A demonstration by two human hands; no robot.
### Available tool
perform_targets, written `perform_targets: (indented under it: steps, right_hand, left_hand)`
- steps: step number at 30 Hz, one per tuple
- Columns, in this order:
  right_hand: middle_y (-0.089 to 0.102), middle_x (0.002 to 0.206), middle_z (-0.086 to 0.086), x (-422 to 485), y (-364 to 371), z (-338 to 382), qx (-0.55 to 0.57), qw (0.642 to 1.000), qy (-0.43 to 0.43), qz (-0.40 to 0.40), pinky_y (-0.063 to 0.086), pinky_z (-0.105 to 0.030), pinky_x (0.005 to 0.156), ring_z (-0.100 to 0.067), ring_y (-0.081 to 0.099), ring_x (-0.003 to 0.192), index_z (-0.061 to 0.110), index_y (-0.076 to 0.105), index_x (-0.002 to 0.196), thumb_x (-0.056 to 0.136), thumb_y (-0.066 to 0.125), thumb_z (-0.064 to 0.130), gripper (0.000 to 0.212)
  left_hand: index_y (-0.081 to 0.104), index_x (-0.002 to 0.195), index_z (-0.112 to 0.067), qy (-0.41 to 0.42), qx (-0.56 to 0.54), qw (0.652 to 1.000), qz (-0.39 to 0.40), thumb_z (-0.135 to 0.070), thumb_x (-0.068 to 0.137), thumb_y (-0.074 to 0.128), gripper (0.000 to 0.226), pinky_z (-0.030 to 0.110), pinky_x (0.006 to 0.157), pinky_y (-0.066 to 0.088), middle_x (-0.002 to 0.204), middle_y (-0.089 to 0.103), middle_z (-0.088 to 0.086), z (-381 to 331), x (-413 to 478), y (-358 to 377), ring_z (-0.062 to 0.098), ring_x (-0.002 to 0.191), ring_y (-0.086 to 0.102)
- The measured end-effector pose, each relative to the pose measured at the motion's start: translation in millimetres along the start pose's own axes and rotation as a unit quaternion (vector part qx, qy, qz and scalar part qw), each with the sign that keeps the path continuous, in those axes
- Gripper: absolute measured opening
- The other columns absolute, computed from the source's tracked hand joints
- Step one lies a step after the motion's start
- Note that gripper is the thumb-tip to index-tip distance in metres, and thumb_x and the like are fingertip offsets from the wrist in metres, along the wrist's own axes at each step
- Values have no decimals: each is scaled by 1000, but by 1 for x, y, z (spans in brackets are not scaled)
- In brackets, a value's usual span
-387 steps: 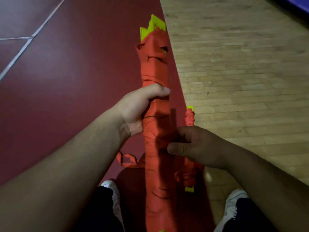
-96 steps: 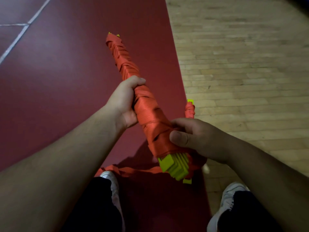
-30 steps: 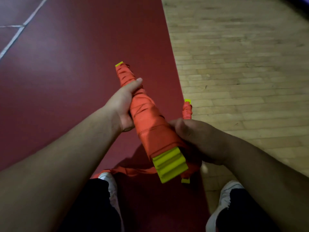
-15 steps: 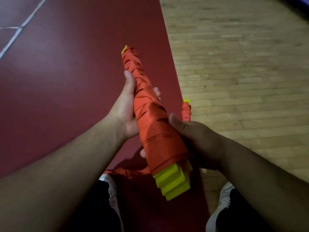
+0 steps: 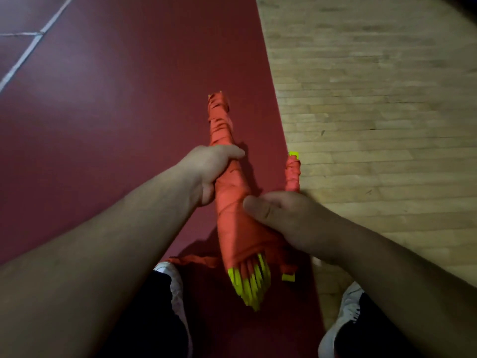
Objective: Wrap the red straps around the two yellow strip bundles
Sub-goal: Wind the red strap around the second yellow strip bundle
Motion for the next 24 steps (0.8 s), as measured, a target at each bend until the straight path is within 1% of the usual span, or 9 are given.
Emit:
perform_targets:
  steps: [4,7,10,12,14,15,18,20,24]
  right_hand:
    - [62,76,-4,0,-17,4,138,989,-14,53,43,-29,55,-13,56,62,30,73,88,53,76,81,61]
    - [59,69,1,-6,-25,14,71,992,-8,102,35,-17,42,-2,49,49,28,70,94,66,70,70,50]
    - [55,53,11,-7,-21,13,73,989,5,131,36,-19,43,-2,44,43,32,70,70,74,58,58,29]
    - [66,65,4,-5,-14,7,116,985,-5,129,50,-30,58,-13,58,59,38,75,71,70,64,67,30]
    - [74,95,-16,-3,-8,2,161,978,-20,131,50,-58,83,-31,62,88,30,78,90,65,78,67,45]
    - [74,99,-16,-3,-7,2,170,976,-25,132,50,-56,89,-31,63,92,22,77,94,68,80,60,46]
    - [75,81,2,-5,-9,7,178,975,-25,130,56,-21,69,-7,69,75,14,72,85,76,69,30,18]
    - [70,71,8,-6,-9,8,139,983,-12,121,50,-19,59,-4,63,65,20,69,77,75,70,33,13]
    - [46,59,10,-3,-1,3,-66,993,-16,98,32,-25,51,-4,40,55,22,53,64,81,72,53,39]
  left_hand:
    - [56,96,-3,-5,-127,989,69,-17,90,49,17,25,53,56,75,59,13,-11,-1,-2,21,56,59]
    - [58,94,-1,20,-167,981,98,-17,91,43,22,25,62,57,76,62,12,-23,-6,-7,20,63,60]
    - [60,96,1,36,-208,969,125,-18,88,40,28,27,72,57,85,66,9,-29,-8,-10,18,74,64]
    - [62,93,2,45,-232,960,151,-18,80,44,30,28,75,57,88,67,9,-30,-12,-7,19,78,64]
    - [63,87,0,53,-235,955,174,-21,71,49,30,30,74,58,86,65,12,-29,-14,-2,23,77,63]
    - [62,85,-1,53,-217,959,175,-23,70,51,28,30,71,57,83,64,13,-28,-15,0,24,75,61]
    - [62,82,-11,67,-120,982,132,-33,85,57,23,28,60,54,71,62,8,-30,-11,1,22,62,60]
    - [66,84,-16,77,-65,991,93,-44,91,60,29,27,57,54,69,65,4,-31,-7,-1,18,60,64]
    - [70,92,-14,-2,2,998,62,-50,82,72,37,31,58,57,73,70,6,-9,-5,1,19,56,67]
Point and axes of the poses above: each hand's wrist, its own x-axis towards the middle knuckle, its own y-axis out of the palm, z = x × y, the point moved 3 cm from there along x, towards the middle knuckle
